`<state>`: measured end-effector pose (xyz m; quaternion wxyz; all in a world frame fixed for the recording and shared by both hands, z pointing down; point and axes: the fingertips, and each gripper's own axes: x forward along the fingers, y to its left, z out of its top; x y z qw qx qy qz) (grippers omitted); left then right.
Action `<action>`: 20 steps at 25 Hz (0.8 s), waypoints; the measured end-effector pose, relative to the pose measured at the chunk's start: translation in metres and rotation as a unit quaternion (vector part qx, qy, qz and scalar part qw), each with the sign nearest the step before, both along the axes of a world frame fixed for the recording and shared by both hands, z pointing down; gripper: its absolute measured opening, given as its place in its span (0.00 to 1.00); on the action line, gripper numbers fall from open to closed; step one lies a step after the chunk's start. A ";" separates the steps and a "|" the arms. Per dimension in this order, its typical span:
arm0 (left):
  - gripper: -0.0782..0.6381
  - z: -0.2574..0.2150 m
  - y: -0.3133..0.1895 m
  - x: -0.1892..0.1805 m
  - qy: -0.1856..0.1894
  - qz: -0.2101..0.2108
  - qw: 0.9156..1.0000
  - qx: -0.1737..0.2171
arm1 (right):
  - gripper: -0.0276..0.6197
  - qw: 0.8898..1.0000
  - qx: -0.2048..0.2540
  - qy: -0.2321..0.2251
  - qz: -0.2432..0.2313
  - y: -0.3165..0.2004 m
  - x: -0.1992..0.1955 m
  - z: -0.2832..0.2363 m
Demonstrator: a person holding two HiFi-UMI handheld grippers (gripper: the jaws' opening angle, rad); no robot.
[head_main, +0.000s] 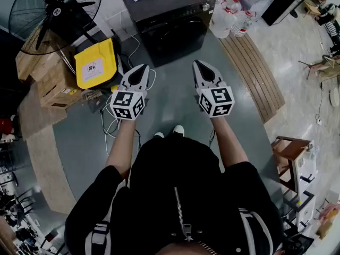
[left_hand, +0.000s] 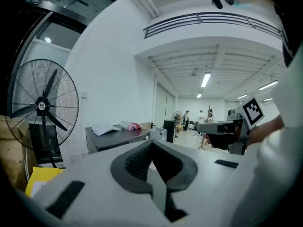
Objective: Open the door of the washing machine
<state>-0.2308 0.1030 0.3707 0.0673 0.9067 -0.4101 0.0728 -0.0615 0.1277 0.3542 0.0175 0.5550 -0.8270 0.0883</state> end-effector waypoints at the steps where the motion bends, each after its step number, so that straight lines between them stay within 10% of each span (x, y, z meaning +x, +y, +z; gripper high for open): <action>1: 0.11 0.001 0.002 0.002 -0.001 -0.001 1.000 -0.001 | 0.05 1.000 -0.005 -0.003 0.001 0.001 0.002 0.003; 20: 0.11 0.040 -0.061 -0.009 -0.013 -0.013 0.999 -0.030 | 0.05 0.999 -0.044 -0.016 -0.014 -0.067 -0.022 0.035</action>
